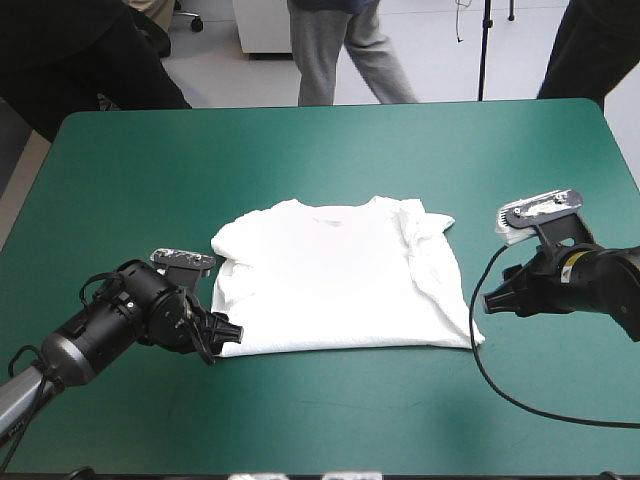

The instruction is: Fold the cloth

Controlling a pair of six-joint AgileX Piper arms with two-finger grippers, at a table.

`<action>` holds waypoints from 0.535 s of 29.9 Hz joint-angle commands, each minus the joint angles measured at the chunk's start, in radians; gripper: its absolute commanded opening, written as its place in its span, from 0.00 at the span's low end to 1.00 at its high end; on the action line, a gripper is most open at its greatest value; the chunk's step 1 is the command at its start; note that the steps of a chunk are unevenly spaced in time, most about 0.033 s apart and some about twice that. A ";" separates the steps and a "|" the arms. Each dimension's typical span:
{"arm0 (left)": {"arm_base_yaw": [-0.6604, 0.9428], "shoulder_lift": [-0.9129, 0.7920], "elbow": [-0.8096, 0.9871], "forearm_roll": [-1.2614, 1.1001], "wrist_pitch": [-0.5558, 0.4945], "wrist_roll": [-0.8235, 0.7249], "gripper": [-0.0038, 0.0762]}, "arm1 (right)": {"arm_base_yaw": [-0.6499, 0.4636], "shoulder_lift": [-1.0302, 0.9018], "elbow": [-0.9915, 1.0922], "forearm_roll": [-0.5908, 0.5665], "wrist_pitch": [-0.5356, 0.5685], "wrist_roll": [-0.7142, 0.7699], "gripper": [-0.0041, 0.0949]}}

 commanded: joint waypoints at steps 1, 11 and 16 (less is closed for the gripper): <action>0.000 -0.009 0.034 0.015 -0.102 -0.034 0.69 | -0.004 -0.023 -0.019 -0.015 -0.002 -0.002 0.54; 0.000 0.168 0.074 0.003 -0.269 -0.052 0.69 | -0.004 -0.027 -0.008 -0.011 -0.002 -0.002 0.54; 0.000 0.242 0.074 -0.025 -0.287 -0.048 0.62 | -0.004 -0.025 -0.003 0.011 -0.028 0.017 0.54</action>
